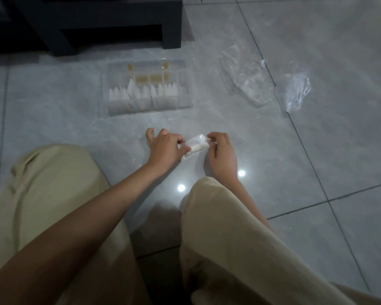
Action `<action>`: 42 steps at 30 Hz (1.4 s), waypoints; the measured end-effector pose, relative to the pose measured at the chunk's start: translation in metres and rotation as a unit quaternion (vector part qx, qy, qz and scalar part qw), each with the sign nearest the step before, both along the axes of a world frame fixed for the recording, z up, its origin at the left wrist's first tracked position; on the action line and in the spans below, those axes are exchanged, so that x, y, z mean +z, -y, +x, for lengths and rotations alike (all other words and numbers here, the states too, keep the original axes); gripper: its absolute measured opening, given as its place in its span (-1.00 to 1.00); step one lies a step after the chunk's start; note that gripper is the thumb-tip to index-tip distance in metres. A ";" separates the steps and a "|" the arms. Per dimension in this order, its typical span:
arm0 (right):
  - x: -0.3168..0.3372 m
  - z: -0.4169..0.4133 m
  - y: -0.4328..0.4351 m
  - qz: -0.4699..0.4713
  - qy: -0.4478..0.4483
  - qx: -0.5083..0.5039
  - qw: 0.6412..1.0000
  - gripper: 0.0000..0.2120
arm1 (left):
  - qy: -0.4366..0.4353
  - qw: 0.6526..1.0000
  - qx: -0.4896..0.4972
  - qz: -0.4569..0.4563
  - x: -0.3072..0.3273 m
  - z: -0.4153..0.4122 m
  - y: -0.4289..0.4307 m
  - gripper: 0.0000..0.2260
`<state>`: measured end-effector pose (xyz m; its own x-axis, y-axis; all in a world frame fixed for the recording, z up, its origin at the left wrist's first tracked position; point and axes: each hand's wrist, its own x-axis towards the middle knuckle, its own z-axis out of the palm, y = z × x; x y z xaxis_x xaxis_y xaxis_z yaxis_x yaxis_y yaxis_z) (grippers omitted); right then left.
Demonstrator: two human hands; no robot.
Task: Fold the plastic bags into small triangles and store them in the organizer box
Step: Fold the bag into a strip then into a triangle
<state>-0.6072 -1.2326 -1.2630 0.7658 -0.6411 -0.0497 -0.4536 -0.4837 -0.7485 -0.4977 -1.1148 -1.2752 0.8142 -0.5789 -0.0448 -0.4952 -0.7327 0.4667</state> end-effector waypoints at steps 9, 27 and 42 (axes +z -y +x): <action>-0.019 -0.012 0.000 -0.256 -0.196 0.300 0.898 -0.29 | 0.019 1.000 -0.006 -0.009 -0.001 -0.001 0.003 -0.70; -0.019 -0.015 -0.002 -0.222 -0.202 0.274 0.914 -0.45 | -0.055 0.997 0.042 -0.025 0.001 -0.003 -0.003 -0.90; -0.018 -0.011 -0.003 -0.211 -0.214 0.257 0.919 -0.40 | 0.011 0.995 -0.092 0.028 0.016 -0.004 -0.009 -0.37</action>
